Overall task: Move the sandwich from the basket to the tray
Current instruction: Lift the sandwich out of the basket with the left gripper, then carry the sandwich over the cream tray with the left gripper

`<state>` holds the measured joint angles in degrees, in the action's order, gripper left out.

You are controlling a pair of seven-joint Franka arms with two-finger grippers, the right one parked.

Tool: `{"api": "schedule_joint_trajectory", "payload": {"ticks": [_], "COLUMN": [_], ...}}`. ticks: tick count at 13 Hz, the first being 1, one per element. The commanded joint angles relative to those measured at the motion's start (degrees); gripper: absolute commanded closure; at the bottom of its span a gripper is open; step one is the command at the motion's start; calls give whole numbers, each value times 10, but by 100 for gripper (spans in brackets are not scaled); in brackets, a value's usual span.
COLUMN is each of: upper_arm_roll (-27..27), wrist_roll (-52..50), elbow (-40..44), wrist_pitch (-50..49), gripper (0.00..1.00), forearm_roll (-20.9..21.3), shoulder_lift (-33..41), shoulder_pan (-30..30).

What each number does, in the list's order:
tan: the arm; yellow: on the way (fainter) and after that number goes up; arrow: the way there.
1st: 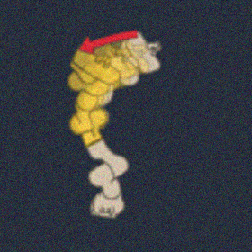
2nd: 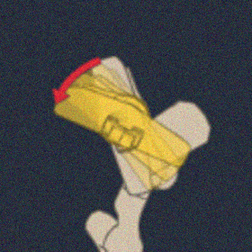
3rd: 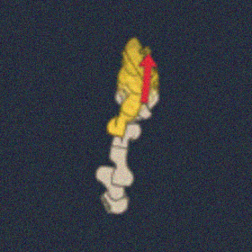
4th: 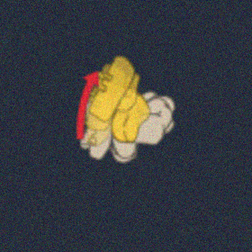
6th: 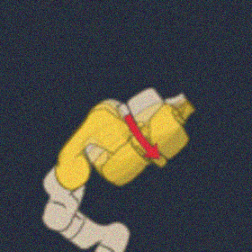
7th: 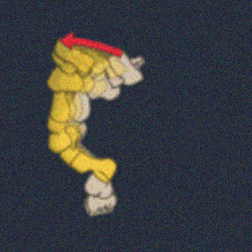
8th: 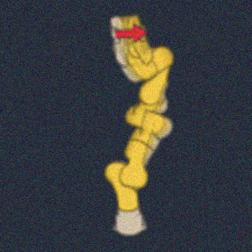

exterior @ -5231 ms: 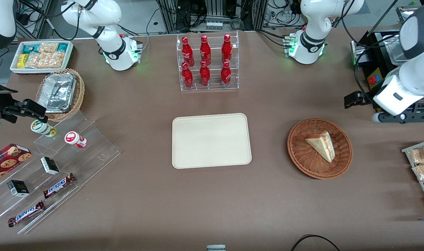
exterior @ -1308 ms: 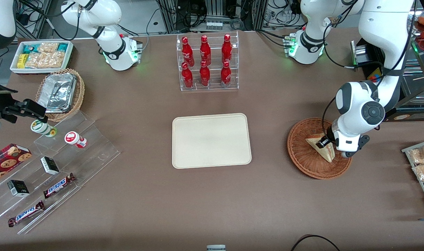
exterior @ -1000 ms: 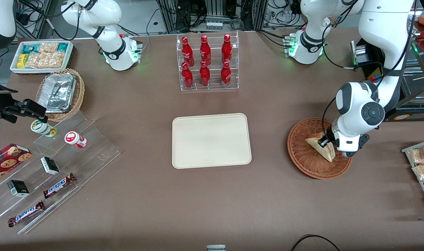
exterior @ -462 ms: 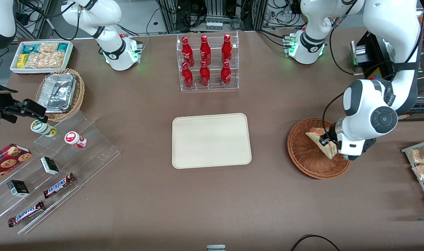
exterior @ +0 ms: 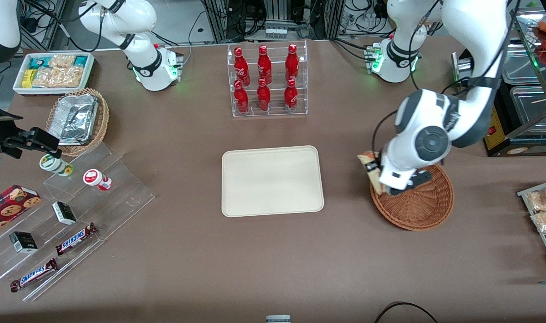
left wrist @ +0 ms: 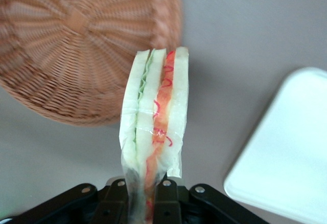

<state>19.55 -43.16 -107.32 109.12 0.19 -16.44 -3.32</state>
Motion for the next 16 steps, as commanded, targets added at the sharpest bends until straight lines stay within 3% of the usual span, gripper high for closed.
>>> {"api": "schedule_joint_trajectory", "payload": {"ticks": [1, 4, 7, 13, 16], "upper_arm_roll": [56, 111, 108, 107, 108], "wrist_roll": [-3, -18, -117, -172, -199], "elbow": [53, 119, 184, 289, 345], "wrist_pitch": [-16, -15, -15, -7, -6], "gripper": [100, 100, 100, 100, 100], "forearm_roll": [2, 31, 112, 137, 185], "shoulder_lift": [-50, -116, -182, -278, -327], "shoulder_pan": [2, -10, -101, -164, -181]}}
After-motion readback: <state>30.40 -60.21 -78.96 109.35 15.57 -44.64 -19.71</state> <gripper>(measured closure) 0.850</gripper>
